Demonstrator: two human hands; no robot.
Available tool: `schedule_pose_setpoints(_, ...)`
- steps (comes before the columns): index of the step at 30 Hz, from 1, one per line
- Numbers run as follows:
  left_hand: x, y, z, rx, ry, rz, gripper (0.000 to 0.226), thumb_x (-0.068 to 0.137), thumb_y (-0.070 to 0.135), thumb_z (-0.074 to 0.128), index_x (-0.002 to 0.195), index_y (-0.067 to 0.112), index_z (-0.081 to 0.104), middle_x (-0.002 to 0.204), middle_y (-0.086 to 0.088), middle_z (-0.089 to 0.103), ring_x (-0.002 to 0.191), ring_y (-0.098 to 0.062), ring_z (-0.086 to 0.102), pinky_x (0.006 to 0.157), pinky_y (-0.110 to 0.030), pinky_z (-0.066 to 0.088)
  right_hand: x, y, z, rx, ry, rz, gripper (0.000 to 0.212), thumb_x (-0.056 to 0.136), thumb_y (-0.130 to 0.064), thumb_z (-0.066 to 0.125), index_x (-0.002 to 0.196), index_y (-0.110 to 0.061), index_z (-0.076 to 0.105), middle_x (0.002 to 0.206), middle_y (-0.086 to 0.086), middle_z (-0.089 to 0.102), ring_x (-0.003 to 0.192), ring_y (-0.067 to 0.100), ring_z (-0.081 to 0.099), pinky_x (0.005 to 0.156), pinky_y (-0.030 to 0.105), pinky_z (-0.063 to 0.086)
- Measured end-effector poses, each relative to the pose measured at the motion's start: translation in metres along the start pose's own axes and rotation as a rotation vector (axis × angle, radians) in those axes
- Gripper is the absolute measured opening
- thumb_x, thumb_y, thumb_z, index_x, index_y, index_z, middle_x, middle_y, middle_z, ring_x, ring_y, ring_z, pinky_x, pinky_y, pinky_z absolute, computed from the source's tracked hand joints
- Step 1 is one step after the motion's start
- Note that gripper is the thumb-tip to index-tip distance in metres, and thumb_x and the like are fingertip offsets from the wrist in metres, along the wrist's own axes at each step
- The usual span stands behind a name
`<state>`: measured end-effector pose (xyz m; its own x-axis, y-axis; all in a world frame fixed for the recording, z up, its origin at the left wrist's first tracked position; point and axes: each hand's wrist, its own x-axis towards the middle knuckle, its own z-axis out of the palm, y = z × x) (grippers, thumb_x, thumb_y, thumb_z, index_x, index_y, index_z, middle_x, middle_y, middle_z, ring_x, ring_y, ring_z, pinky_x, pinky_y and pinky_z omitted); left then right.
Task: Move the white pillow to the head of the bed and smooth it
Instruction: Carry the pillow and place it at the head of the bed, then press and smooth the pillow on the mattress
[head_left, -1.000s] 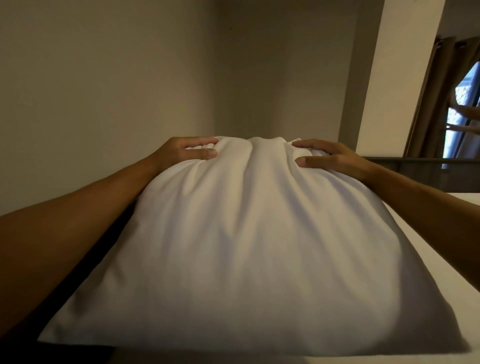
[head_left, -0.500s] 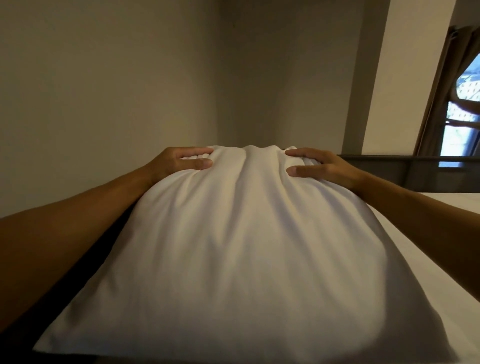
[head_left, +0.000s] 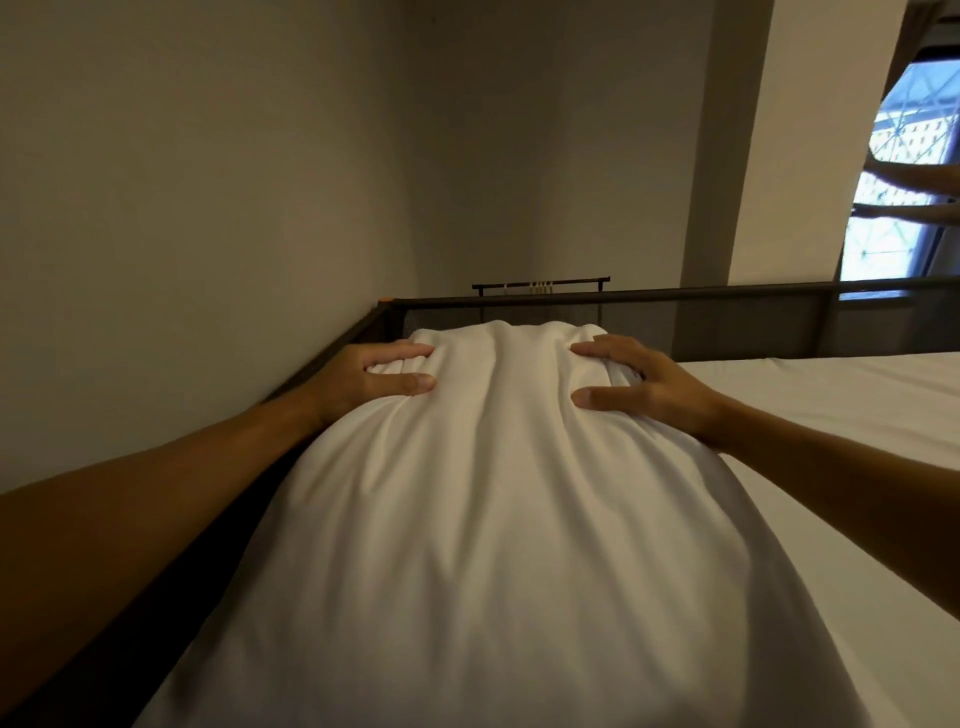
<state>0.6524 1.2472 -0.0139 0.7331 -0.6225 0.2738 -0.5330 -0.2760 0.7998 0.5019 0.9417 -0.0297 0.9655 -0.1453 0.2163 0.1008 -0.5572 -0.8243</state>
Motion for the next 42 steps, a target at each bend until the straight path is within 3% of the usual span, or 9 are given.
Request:
schedule_pose_setpoints(2, 0.003, -0.011, 0.007, -0.002, -0.007, -0.010, 0.055, 0.069, 0.028, 0.079, 0.122, 0.024, 0.065, 0.136, 0.004, 0.056, 0.120, -0.003, 0.051, 0.084, -0.005, 0.038, 0.002, 0.011, 0.006, -0.004, -0.001, 0.016, 0.079, 0.052, -0.060, 0.074, 0.126, -0.047, 0.050, 0.148, -0.005, 0.034, 0.123, 0.022, 0.044, 0.103, 0.048, 0.041)
schedule_pose_setpoints(9, -0.004, -0.038, 0.029, -0.001, -0.021, -0.078, 0.054, 0.070, 0.023, 0.080, 0.122, 0.023, 0.064, 0.146, -0.005, 0.047, 0.131, -0.018, 0.045, 0.111, -0.038, 0.034, -0.001, 0.039, 0.024, -0.059, -0.039, 0.054, 0.082, 0.053, -0.062, 0.071, 0.129, -0.046, 0.045, 0.153, -0.006, 0.027, 0.130, 0.021, 0.038, 0.105, 0.043, 0.036)
schedule_pose_setpoints(18, -0.015, -0.043, 0.033, -0.028, 0.092, -0.064, 0.042, 0.066, 0.029, 0.082, 0.103, 0.041, 0.065, 0.139, 0.001, 0.050, 0.130, -0.014, 0.043, 0.109, -0.032, 0.033, 0.001, 0.036, 0.026, -0.078, -0.030, 0.026, 0.081, 0.053, -0.064, 0.071, 0.128, -0.047, 0.044, 0.152, -0.007, 0.029, 0.122, 0.015, 0.040, 0.101, 0.038, 0.037)
schedule_pose_setpoints(22, -0.014, -0.032, 0.027, -0.026, 0.122, -0.045, 0.056, 0.051, 0.045, 0.081, 0.105, 0.037, 0.068, 0.126, 0.012, 0.054, 0.113, 0.004, 0.050, 0.088, -0.009, 0.035, 0.003, 0.030, 0.022, -0.089, -0.019, -0.008, 0.082, 0.055, -0.063, 0.072, 0.131, -0.047, 0.045, 0.152, -0.010, 0.028, 0.119, 0.009, 0.037, 0.098, 0.033, 0.035)
schedule_pose_setpoints(25, -0.014, -0.029, 0.026, -0.020, 0.111, -0.028, 0.048, 0.060, 0.035, 0.084, 0.106, 0.037, 0.068, 0.119, 0.018, 0.053, 0.106, 0.011, 0.049, 0.080, -0.002, 0.035, 0.000, 0.029, 0.021, -0.073, -0.021, -0.007, 0.084, 0.053, -0.064, 0.072, 0.130, -0.047, 0.046, 0.152, -0.009, 0.028, 0.125, 0.015, 0.038, 0.102, 0.038, 0.035)
schedule_pose_setpoints(28, -0.017, -0.034, 0.027, -0.009, 0.106, -0.047, 0.043, 0.067, 0.026, 0.083, 0.106, 0.036, 0.067, 0.122, 0.014, 0.053, 0.115, -0.001, 0.048, 0.081, -0.004, 0.034, -0.002, 0.031, 0.025, -0.079, -0.028, 0.012, 0.087, 0.053, -0.064, 0.070, 0.134, -0.043, 0.045, 0.153, -0.007, 0.028, 0.130, 0.019, 0.037, 0.103, 0.038, 0.034)
schedule_pose_setpoints(31, -0.020, -0.037, 0.028, -0.022, 0.093, -0.078, 0.047, 0.062, 0.033, 0.082, 0.106, 0.035, 0.067, 0.118, 0.015, 0.055, 0.111, 0.001, 0.049, 0.079, -0.004, 0.035, -0.002, 0.033, 0.028, -0.077, -0.018, 0.031, 0.089, 0.052, -0.063, 0.071, 0.134, -0.040, 0.046, 0.153, -0.005, 0.029, 0.131, 0.021, 0.038, 0.106, 0.041, 0.035)
schedule_pose_setpoints(35, -0.021, -0.041, 0.027, -0.032, 0.087, -0.112, 0.055, 0.051, 0.044, 0.080, 0.104, 0.037, 0.067, 0.121, 0.012, 0.056, 0.114, -0.006, 0.051, 0.090, -0.017, 0.039, -0.002, 0.036, 0.027, -0.087, -0.028, 0.054, 0.088, 0.052, -0.064, 0.070, 0.134, -0.040, 0.047, 0.152, -0.004, 0.030, 0.132, 0.021, 0.037, 0.106, 0.040, 0.033)
schedule_pose_setpoints(42, -0.018, -0.045, 0.023, -0.029, 0.027, -0.176, 0.054, 0.060, 0.038, 0.081, 0.112, 0.033, 0.067, 0.131, 0.001, 0.058, 0.119, -0.016, 0.054, 0.094, -0.028, 0.045, -0.011, 0.051, 0.022, -0.104, -0.057, 0.117, 0.084, 0.058, -0.063, 0.066, 0.135, -0.042, 0.042, 0.152, -0.004, 0.029, 0.132, 0.022, 0.036, 0.107, 0.043, 0.033)
